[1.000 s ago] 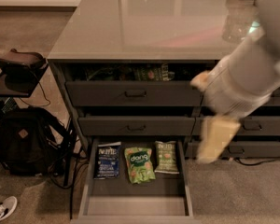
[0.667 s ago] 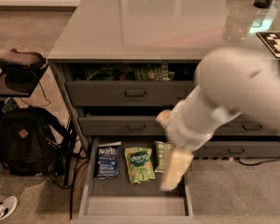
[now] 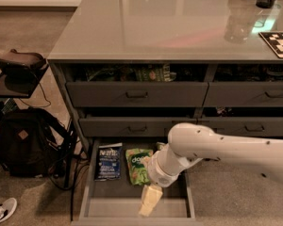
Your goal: Pick green jalapeno chip bag from bottom drawer and place on counter
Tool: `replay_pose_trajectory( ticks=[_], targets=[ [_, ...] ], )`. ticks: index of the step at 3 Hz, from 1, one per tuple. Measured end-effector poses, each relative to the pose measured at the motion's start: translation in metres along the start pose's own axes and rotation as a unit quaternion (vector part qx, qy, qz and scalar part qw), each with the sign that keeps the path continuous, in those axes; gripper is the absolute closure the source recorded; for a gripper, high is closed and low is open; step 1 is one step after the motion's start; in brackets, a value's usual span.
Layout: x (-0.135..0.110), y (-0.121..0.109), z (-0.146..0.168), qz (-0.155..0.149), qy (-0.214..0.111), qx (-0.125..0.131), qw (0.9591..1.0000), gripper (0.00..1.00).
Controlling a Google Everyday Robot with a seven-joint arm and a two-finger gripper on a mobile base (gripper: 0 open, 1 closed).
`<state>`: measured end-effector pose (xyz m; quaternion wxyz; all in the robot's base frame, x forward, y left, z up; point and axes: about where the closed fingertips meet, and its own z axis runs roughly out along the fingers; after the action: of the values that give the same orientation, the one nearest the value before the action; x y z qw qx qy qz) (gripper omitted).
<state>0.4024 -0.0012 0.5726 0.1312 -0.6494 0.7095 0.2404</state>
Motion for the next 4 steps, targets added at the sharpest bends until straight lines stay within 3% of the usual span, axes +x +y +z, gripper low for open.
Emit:
replay_pose_trajectory(
  ticks=[1, 2, 3, 4],
  targets=[
    [0.022, -0.054, 0.043, 0.038, -0.067, 0.029, 0.9966, 0.0],
    [0.051, -0.1, 0.076, 0.069, -0.119, 0.038, 0.9897, 0.0],
    [0.089, -0.123, 0.125, 0.1, -0.151, 0.017, 0.9833, 0.0],
    [0.134, -0.126, 0.183, 0.129, -0.16, -0.017, 0.9785, 0.0]
  ],
)
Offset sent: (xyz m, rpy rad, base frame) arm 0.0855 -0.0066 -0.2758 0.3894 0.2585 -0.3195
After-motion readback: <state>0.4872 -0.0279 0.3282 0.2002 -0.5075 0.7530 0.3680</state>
